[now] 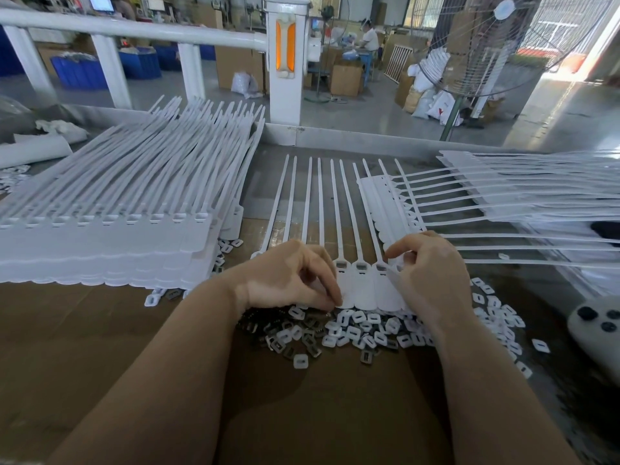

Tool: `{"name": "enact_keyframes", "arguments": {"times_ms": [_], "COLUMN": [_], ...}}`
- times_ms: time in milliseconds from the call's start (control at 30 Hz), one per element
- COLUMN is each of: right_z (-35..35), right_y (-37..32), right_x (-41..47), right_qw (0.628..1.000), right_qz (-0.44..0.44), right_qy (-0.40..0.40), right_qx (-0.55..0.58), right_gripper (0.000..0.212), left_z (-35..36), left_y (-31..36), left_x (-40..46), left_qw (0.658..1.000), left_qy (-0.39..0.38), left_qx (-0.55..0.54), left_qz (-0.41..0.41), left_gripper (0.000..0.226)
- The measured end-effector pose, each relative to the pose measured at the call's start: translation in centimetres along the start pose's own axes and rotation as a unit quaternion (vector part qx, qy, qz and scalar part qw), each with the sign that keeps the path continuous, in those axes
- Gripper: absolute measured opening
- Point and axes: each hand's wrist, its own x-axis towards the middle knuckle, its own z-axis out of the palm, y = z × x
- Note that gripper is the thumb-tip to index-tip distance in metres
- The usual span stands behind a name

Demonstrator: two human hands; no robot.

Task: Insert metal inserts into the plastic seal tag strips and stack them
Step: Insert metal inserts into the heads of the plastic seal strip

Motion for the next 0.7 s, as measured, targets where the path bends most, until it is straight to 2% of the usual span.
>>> {"name": "enact_keyframes", "arguments": {"times_ms": [100, 533, 700], "right_z": [0.15, 0.55, 0.66], "right_y": [0.2, 0.44, 0.67], "right_x": [0.07, 0.41, 0.57], "right_qw": [1.0, 0.998, 0.997], "right_qz": [-0.002, 0.011, 0.016], "right_qy": [0.005, 0.0, -0.002], "right_qx": [0.006, 0.057, 0.079], "right_gripper": [0.022, 0.026, 0.026], "left_z": [-0.01, 0.34, 0.17], "left_y": [-0.28, -0.15, 0.08], "left_x": [-0.08, 0.06, -0.22], "left_qw": [0.999, 0.997, 0.997], "left_qy": [-0.022, -0.015, -0.046], "left_qx": [0.025, 0.069, 0.066], "left_qz": [-0.001, 0.01, 0.012], "left_gripper": [0.015, 0.013, 0.015]}}
